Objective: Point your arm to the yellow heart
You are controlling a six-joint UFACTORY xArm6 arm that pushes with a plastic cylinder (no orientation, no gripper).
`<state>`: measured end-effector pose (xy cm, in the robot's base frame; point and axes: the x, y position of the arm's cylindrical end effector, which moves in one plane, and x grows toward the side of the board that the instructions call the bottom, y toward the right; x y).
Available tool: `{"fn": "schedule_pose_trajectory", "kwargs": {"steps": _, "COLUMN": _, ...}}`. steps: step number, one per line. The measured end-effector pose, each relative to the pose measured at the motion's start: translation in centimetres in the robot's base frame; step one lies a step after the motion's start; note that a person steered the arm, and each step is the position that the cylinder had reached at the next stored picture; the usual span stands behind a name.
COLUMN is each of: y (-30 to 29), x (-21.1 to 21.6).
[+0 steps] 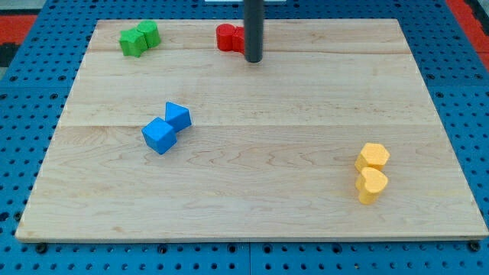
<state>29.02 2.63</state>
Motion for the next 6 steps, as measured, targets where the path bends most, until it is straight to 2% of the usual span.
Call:
{"fn": "schedule_pose_trajectory", "kwargs": {"steps": 1, "y": 5.5, "x": -1.1}}
{"fn": "schedule_pose_trajectory", "kwargs": {"steps": 2, "y": 12.0, "x": 2.4}}
{"fn": "schedule_pose_trajectory", "kwargs": {"steps": 3, "y": 18.1, "x": 12.7}}
{"fn": "schedule_pose_trajectory", "kwargs": {"steps": 4, "y": 18.4, "x": 20.8}}
{"fn": "schedule_pose_trajectory", "kwargs": {"steps": 5, "y": 18.4, "x": 23.2}}
{"fn": "schedule_pose_trajectory", "kwargs": {"steps": 6, "y": 18.4, "x": 27.8}}
